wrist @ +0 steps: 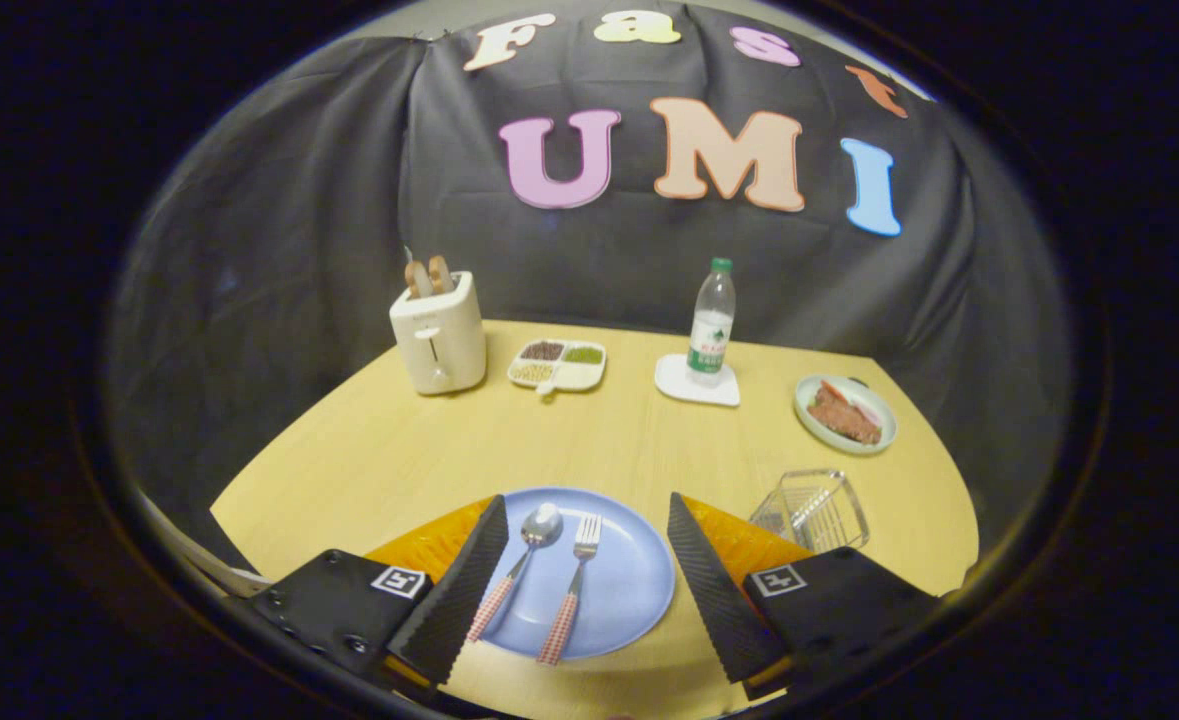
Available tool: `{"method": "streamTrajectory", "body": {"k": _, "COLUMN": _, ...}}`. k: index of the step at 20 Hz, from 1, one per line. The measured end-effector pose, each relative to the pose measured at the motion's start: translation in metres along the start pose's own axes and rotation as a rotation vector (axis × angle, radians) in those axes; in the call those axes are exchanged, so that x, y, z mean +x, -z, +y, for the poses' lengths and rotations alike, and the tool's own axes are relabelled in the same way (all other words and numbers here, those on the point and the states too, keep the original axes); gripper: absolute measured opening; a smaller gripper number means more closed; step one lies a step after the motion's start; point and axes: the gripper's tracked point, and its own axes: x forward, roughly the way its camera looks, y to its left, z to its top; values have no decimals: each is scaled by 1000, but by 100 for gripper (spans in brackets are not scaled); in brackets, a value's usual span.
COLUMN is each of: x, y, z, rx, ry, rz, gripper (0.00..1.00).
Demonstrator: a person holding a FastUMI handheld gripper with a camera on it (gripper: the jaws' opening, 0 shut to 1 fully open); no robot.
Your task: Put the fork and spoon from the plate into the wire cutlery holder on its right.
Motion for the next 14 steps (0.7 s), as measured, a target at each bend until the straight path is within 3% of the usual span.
{"method": "streamTrajectory", "body": {"k": 14, "x": 27, "y": 93, "z": 2, "rx": -61, "ry": -12, "rz": 251, "gripper": 100}}
